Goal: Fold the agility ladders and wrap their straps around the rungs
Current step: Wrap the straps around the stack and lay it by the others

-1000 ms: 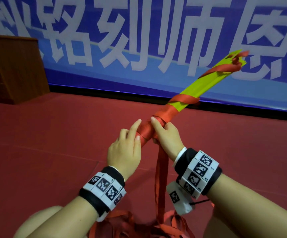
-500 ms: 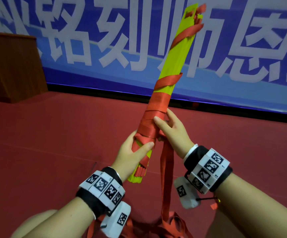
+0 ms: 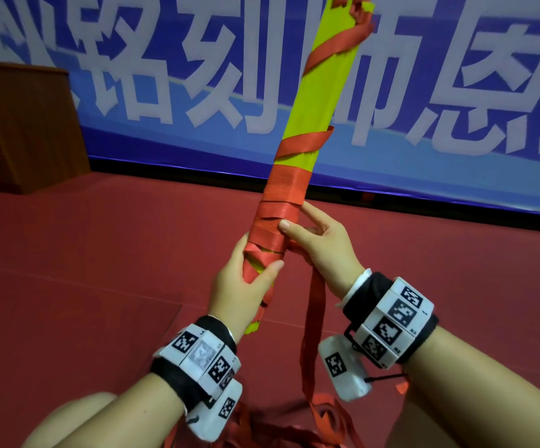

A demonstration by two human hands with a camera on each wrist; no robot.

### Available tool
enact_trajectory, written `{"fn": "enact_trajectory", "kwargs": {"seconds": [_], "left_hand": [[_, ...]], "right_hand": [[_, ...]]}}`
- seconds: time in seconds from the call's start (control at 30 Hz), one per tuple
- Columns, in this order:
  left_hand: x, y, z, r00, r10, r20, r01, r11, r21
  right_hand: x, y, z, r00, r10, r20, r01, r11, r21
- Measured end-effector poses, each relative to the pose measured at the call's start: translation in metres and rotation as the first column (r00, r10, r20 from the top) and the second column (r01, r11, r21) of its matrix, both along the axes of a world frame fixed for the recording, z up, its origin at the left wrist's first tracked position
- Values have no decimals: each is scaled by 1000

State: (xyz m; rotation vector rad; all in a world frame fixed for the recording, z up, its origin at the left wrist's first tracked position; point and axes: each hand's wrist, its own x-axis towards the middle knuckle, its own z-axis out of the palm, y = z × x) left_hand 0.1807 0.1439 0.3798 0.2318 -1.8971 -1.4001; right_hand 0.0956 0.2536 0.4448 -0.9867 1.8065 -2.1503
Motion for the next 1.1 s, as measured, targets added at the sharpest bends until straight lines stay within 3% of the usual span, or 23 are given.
{"fn": "enact_trajectory", "kwargs": {"seconds": [0.07,0.23,0.33,0.57,0.7,0.83,0.93,0.97,1.03,1.1], "left_hand": [[0,0,2,999,52,-10,-53,998,-34],[6,-11,6,990,138,7,-135,978,-162],[12,-15,7,980,190,55,-170,953,-252],[14,-14,8,929,316,193,-205,873,-444],[9,-8,4,905,376,200,-237,834,-498],[4,-5,-6,875,466,133,-259,682,-684],[2,4,-19,915,401,-47,-279,544,-791],[1,9,-22,930,359,-79,-273,530,-803],[2,15,-23,953,296,-64,-237,597,-767],[3,14,-17,972,228,48,-150,767,-623]], "right_hand": [[-2,0,3,1000,-6,24,5,999,46],[-9,16,11,960,165,225,-223,938,264],[-14,22,6,950,204,236,-278,896,345],[-11,19,-5,979,46,199,-112,934,338],[-8,17,-5,974,-23,225,-33,969,246],[-5,6,-5,974,-101,201,72,987,147],[-7,0,-13,956,-267,119,242,952,189],[-8,-1,-16,941,-319,113,296,937,184],[-12,2,-19,922,-371,111,359,926,117],[-15,7,-17,933,-347,94,344,938,40]]}}
